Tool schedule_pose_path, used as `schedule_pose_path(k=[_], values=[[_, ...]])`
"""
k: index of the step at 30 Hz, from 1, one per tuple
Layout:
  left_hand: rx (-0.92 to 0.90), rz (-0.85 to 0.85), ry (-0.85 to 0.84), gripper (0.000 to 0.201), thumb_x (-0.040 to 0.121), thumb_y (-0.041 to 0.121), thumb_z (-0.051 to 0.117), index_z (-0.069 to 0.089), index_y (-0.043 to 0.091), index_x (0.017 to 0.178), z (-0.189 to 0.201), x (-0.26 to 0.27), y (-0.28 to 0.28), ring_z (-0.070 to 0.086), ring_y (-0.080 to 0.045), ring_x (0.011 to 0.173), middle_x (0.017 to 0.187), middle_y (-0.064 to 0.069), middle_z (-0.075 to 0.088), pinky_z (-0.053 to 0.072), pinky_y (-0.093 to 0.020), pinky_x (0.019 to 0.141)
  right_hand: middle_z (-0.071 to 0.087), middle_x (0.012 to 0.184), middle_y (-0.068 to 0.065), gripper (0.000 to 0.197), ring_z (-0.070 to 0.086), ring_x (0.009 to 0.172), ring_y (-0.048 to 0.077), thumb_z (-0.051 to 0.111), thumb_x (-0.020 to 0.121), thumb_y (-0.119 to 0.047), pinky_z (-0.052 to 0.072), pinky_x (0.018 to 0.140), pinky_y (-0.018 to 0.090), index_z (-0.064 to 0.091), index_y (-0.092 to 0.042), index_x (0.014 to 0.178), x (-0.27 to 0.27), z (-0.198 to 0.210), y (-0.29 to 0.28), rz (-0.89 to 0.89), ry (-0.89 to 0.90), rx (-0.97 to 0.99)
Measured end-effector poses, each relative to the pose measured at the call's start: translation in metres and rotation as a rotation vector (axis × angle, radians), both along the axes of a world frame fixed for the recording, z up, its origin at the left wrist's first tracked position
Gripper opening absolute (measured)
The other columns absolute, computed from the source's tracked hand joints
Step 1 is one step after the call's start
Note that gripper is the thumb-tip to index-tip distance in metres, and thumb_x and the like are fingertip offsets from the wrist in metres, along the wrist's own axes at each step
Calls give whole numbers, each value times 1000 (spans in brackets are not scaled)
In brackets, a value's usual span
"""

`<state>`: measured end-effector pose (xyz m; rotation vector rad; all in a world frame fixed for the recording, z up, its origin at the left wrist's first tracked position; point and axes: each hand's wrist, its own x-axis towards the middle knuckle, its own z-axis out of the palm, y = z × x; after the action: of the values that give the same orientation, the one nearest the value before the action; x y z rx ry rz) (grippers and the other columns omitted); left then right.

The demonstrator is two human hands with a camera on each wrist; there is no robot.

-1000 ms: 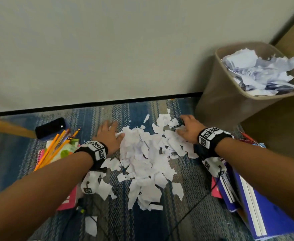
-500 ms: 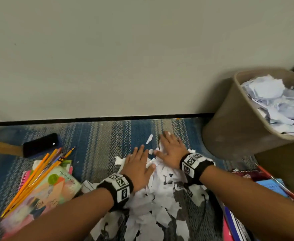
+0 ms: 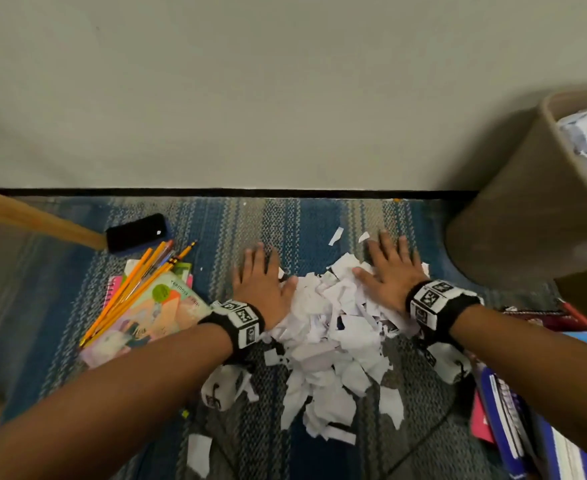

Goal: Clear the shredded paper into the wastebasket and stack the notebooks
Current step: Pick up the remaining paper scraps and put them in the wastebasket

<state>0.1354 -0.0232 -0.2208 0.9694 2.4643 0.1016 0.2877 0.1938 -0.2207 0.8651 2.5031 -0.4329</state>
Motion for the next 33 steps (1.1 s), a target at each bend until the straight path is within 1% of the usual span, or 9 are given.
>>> schedule_pose_path(k=[3, 8, 11, 14, 18, 22, 26, 30, 33], values=[[40, -27, -96, 68, 99, 52, 20, -1, 16, 153, 9, 27, 5, -9, -23, 148, 161, -6, -9, -3, -46, 119, -17, 161, 2, 72, -15, 147, 32, 15, 96, -63, -3, 120, 50, -3, -27, 155, 8, 5, -35, 103, 38, -81], [-27, 85, 81, 71, 96, 51, 25, 4, 15, 153, 15, 54, -35, -5, -30, 147, 161, -9, -5, 0, -49, 119, 14, 162, 5, 64, 13, 149, 23, 20, 98, -57, 11, 121, 39, 16, -25, 153, 22, 18, -28, 36, 209, -146], [-138, 211, 81, 76, 93, 58, 25, 4, 16, 153, 8, 49, -68, 1, -35, 146, 160, -12, -8, 10, -52, 117, 1, 163, 2, 77, 1, 149, 32, 11, 90, -73, 7, 120, 52, 9, -30, 154, 37, 23, -10, -85, 81, 23], [-143, 223, 58, 89, 82, 69, 5, 5, 16, 153, 2, 51, -84, 9, -41, 144, 159, -16, -9, 12, -54, 115, -13, 162, 5, 90, -7, 147, 41, 8, 80, -84, 3, 118, 57, -2, -33, 154, 53, 22, -15, -241, -75, -21], [-98, 205, -112, 82, 91, 66, 9, -9, 15, 153, 12, 67, -67, -13, -41, 144, 157, -20, -17, -4, -49, 117, -24, 159, 12, 90, -18, 144, 43, 12, 84, -81, -5, 118, 55, -9, -28, 154, 56, 15, -56, -238, -80, -101], [73, 67, -280, 80, 97, 58, 24, -18, 17, 151, 25, 82, -50, -11, -29, 147, 159, -12, -17, 3, -44, 120, -23, 159, 10, 90, -20, 145, 38, 15, 86, -78, -6, 119, 51, -15, -26, 153, 47, 20, -89, -129, 6, -228], [59, 94, -193, 85, 92, 65, 28, -17, 23, 150, 33, 77, -40, 0, -33, 147, 160, -10, -13, 19, -52, 116, -11, 163, 4, 121, -4, 150, 29, 8, 56, -99, 10, 121, 51, -14, -29, 152, 42, 28, -86, -115, 99, -264], [-53, -69, -198, 120, 65, 87, 48, -24, 36, 146, 46, 48, -52, -12, -37, 145, 156, -5, -27, 15, -58, 115, -22, 160, 0, 136, -7, 149, 30, 43, 47, -100, 12, 120, 52, -21, -36, 149, 56, 51, -71, 8, 64, -215], [-123, -258, -154, 140, 45, 88, 64, -30, 44, 140, 46, 37, -64, -20, -39, 143, 151, -1, -37, 20, -67, 109, -33, 156, 2, 150, -14, 147, 35, 67, 41, -88, 16, 114, 62, -32, -40, 142, 65, 59, -79, 214, -65, -140]])
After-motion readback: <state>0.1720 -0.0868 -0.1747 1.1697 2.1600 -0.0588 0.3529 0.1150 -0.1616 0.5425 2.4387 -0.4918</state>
